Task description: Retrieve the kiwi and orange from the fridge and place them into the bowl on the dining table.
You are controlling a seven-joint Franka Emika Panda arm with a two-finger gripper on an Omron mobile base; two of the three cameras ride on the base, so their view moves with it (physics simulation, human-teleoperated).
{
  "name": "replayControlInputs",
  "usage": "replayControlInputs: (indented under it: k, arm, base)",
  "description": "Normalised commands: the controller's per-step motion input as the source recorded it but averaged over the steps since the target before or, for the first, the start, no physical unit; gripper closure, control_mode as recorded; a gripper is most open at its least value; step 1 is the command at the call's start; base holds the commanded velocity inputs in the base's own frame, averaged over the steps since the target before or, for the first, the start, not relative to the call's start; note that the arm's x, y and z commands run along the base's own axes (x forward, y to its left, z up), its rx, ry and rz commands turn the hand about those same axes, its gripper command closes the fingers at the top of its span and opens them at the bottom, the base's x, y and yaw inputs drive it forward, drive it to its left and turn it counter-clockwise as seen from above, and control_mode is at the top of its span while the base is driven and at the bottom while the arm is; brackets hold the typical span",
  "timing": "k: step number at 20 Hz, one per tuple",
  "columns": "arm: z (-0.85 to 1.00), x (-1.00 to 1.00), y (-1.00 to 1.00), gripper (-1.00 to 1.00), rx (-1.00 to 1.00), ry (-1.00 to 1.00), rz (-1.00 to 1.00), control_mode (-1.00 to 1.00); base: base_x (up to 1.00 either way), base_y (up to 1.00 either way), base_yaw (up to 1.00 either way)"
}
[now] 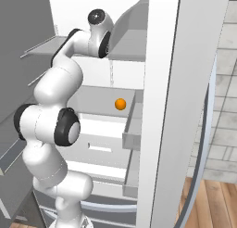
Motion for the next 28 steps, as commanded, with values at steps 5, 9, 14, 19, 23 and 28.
replayControlInputs:
  k: [5, 9, 14, 19, 23, 28]
  arm:
    - [-0.20, 0.29, -0.10, -1.00, 0.00, 0.00, 0.00, -1.00]
    - [-0.13, 0.21, -0.01, -1.00, 0.00, 0.00, 0.00, -1.00]
    - [-0.15, 0.19, 0.00, -1.00, 0.00, 0.00, 0.00, -1.00]
    - [-0.21, 0.11, 0.00, 1.00, 0.00, 0.03, 0.00, -1.00]
    - [-0.21, 0.00, 0.00, 1.00, 0.00, 0.05, 0.00, -1.00]
    - [-0.24, -0.51, 0.02, 1.00, 0.00, 0.03, 0.03, -1.00]
  base:
    - [0.00, 0.00, 0.00]
    - [0.00, 0.00, 0.00]
    - [0.00, 0.00, 0.00]
    - [0.00, 0.00, 0.00]
    - [0.00, 0.00, 0.00]
    - [0.00, 0.00, 0.00]
